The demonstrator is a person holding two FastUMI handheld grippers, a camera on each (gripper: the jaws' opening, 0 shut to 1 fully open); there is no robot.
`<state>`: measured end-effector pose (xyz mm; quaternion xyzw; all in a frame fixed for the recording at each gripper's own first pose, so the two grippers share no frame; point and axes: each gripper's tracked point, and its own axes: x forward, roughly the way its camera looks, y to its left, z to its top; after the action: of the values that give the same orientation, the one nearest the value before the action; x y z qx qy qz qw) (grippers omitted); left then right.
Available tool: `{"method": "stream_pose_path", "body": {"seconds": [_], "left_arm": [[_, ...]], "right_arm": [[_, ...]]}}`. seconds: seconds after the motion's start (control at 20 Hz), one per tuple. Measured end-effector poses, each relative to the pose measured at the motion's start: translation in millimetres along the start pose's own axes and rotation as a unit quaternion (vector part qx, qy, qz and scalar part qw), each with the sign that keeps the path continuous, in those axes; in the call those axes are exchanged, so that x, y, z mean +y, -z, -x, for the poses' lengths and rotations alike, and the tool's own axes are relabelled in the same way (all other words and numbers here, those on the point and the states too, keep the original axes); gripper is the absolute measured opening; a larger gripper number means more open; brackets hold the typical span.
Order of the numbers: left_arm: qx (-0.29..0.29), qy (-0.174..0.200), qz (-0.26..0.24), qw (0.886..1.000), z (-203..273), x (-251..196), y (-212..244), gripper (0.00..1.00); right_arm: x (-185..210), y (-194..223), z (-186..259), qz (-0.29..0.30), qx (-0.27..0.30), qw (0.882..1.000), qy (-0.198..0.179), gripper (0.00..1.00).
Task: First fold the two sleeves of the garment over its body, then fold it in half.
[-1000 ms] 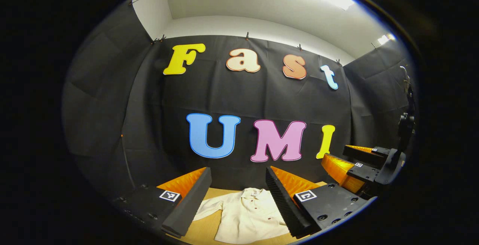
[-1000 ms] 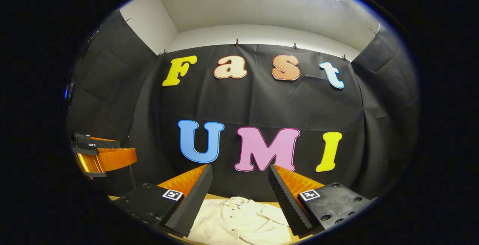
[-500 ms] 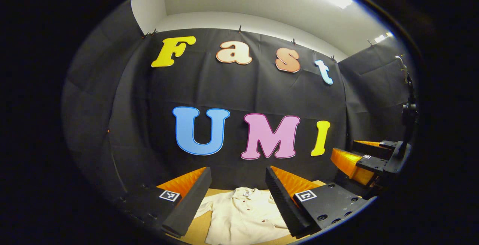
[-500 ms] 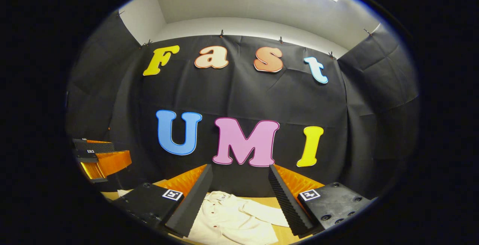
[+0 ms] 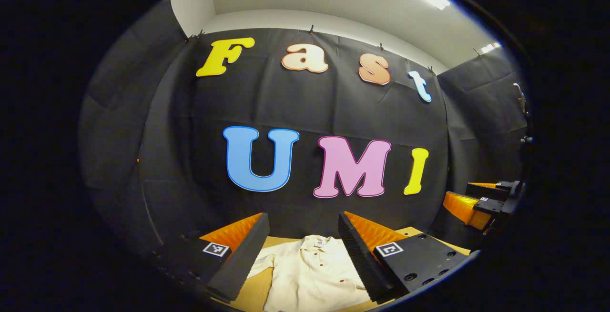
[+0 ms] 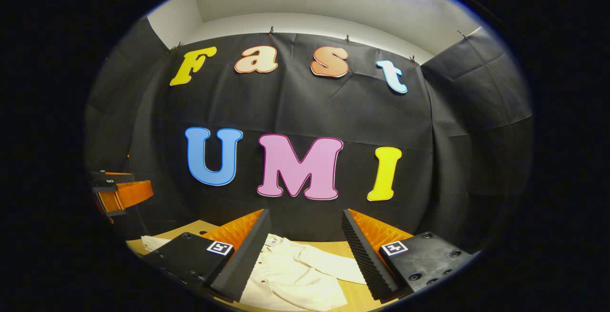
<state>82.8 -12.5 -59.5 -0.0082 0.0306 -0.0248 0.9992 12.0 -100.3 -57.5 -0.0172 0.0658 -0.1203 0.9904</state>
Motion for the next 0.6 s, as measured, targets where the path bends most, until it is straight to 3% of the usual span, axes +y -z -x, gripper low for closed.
{"method": "stream_pose_path", "body": {"seconds": [0.6], "left_arm": [[0.017,-0.005,-0.01,1.0,-5.5,-14.9,10.6,0.96]], "right_arm": [[-54.5,76.4,-45.5,0.004,0.109,0.993,0.032,0.96]]}}
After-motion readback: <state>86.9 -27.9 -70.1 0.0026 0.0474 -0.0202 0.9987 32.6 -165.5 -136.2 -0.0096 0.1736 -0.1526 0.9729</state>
